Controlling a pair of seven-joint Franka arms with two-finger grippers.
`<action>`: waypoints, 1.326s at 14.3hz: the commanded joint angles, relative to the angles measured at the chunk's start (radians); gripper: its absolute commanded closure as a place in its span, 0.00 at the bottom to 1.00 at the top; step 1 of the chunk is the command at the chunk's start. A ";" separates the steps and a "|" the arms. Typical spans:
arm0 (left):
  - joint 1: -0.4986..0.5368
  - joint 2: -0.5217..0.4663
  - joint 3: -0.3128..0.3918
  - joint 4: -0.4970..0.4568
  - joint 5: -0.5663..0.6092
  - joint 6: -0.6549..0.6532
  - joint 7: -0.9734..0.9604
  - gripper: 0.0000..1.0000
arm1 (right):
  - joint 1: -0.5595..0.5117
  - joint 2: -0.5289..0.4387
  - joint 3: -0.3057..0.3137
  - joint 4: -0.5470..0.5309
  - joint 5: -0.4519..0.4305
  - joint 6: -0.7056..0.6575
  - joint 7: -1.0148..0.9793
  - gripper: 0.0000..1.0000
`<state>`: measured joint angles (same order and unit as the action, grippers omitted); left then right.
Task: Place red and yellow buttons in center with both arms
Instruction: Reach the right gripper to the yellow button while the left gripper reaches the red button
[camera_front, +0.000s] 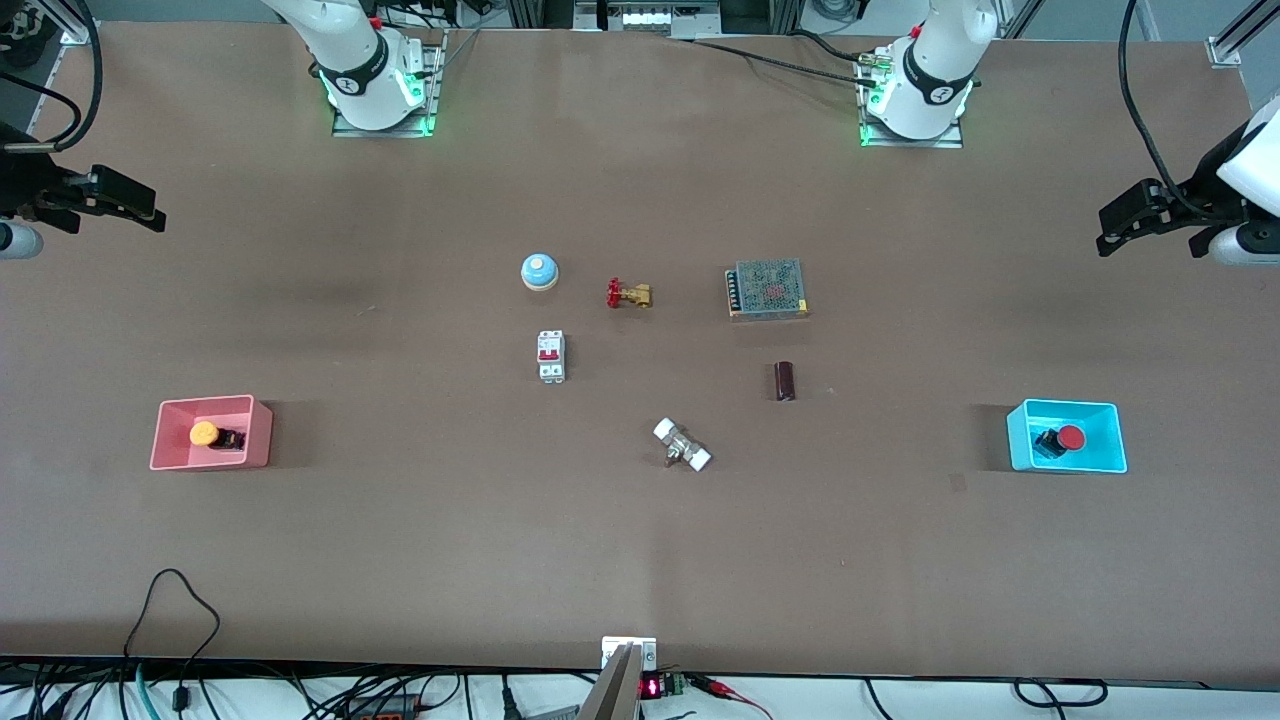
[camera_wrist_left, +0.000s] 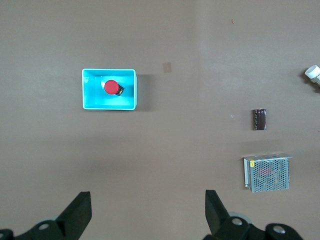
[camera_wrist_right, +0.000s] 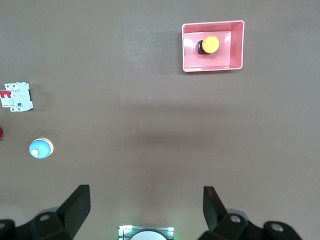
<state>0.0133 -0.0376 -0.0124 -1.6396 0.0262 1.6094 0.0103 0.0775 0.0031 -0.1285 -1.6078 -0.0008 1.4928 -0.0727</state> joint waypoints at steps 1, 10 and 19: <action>-0.013 -0.008 0.019 0.017 0.006 -0.023 0.002 0.00 | 0.001 -0.034 0.001 -0.029 -0.015 -0.005 0.017 0.00; -0.006 0.033 0.020 0.007 0.009 -0.031 -0.010 0.00 | -0.062 0.144 -0.010 -0.029 -0.048 0.142 0.005 0.00; 0.164 0.310 0.023 0.020 0.008 0.182 0.160 0.00 | -0.139 0.471 -0.010 -0.017 -0.034 0.544 0.001 0.00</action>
<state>0.1464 0.2071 0.0141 -1.6481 0.0343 1.7532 0.1112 -0.0541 0.4347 -0.1471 -1.6490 -0.0360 1.9918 -0.0730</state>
